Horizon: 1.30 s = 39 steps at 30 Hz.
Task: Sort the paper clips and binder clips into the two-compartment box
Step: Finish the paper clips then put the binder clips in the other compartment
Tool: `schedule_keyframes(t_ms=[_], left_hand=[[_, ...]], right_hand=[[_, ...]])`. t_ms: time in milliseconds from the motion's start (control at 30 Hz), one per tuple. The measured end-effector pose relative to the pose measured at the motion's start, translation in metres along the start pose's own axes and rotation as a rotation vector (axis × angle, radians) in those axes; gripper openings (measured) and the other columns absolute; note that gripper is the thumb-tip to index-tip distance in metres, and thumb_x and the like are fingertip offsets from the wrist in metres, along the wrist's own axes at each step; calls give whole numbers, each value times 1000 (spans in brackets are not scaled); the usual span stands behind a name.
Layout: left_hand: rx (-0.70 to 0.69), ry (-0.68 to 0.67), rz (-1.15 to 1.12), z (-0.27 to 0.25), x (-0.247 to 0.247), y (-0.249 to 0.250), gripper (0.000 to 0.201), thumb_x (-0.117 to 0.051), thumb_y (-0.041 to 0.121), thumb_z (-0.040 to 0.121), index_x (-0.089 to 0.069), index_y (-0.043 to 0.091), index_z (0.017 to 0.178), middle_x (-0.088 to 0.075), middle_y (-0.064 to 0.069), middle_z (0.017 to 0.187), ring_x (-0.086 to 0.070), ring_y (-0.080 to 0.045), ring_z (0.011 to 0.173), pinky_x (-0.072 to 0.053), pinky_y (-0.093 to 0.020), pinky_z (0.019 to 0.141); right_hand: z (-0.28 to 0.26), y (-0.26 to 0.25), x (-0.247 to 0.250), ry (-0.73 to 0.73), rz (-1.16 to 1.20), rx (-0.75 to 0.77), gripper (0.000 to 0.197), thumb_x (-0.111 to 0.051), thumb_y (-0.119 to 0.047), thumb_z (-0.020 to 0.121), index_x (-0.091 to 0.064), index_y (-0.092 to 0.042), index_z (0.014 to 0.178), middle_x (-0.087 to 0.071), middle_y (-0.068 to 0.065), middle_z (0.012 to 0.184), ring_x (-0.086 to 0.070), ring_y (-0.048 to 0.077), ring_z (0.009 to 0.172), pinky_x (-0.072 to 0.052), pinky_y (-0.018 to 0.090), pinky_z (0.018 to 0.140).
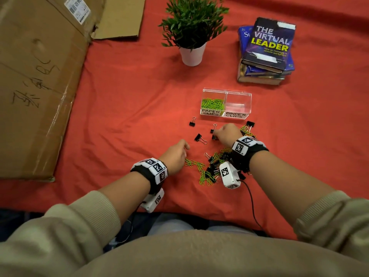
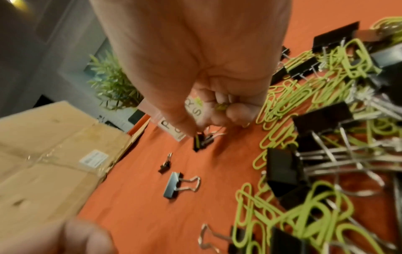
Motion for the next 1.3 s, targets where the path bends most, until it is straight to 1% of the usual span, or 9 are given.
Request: schedule_keyframes(t_ms=[100, 200, 300, 433, 767, 900, 1033, 1200, 1300], left_hand=[[-13, -18, 72, 5, -4, 1, 21, -37, 7, 95, -54, 6, 106, -62, -12, 102, -55, -25, 91, -37, -26, 77], [-84, -25, 223, 6, -11, 0, 22, -48, 27, 96, -54, 7, 103, -61, -12, 104, -56, -28, 97, -40, -33, 83], [-173, -57, 382, 6, -16, -7, 29, -61, 30, 88, -53, 11, 108, -56, -10, 111, -54, -27, 105, -44, -35, 91], [-203, -13, 490, 5, -16, -12, 25, -60, 25, 89, -52, 8, 105, -53, -11, 111, -52, -30, 109, -43, -40, 94], [-176, -69, 719, 6, -21, -12, 32, -41, 30, 99, -46, 3, 116, -48, -14, 121, -48, -30, 115, -41, -40, 98], [-159, -73, 768, 2, -24, -10, 33, -37, 27, 100, -45, 1, 119, -47, -17, 122, -49, -34, 114, -43, -43, 96], [-228, -23, 777, -1, -25, -7, 21, -39, 11, 97, -50, 0, 111, -52, -20, 113, -56, -37, 107, -46, -44, 88], [-230, -90, 816, -3, -22, 1, 29, -32, -3, 90, -42, 5, 116, -51, -15, 121, -48, -32, 115, -41, -39, 97], [-200, -80, 641, 2, -19, -2, 34, -38, -7, 84, -43, 4, 116, -52, -16, 121, -48, -33, 116, -40, -39, 98]], right_hand=[[-8, 4, 10, -34, 251, 24, 20, -55, -24, 84, -55, -8, 70, -56, 7, 58, -50, 22, 52, -43, 30, 57], [-13, 8, 12, -76, 395, 14, 16, -60, -20, 81, -59, -5, 79, -65, 9, 73, -58, 22, 51, -47, 32, 56], [-13, 11, 12, -78, 498, -1, 17, -63, -18, 82, -54, -10, 70, -66, 8, 85, -59, 21, 52, -48, 33, 61], [-13, 13, 11, -103, 579, 8, 15, -64, -13, 82, -61, -10, 67, -64, 7, 85, -59, 21, 56, -51, 37, 70], [-20, 14, 8, -181, 600, 15, 17, -49, -4, 93, -64, -9, 89, -59, 13, 82, -49, 14, 57, -42, 25, 51], [-22, 12, 8, -164, 655, 15, 26, -41, 3, 93, -66, -3, 89, -62, 12, 86, -52, 13, 58, -43, 23, 51], [-21, 11, 8, -124, 663, -2, 28, -41, 4, 92, -66, -6, 84, -62, 9, 79, -50, 13, 55, -42, 22, 49], [-18, 13, 6, -108, 614, 17, 23, -50, 4, 89, -67, -12, 84, -60, 8, 73, -49, 12, 55, -41, 21, 49], [-20, 13, 7, -114, 635, 17, 21, -51, 6, 87, -67, -8, 88, -60, 7, 75, -50, 11, 55, -41, 20, 47]])
Point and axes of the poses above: each hand's wrist, its own z-axis towards the middle knuckle, its own x-axis out of the back of the hand, y = z × x, the point moved 1 cm from there along z, towards the middle knuckle
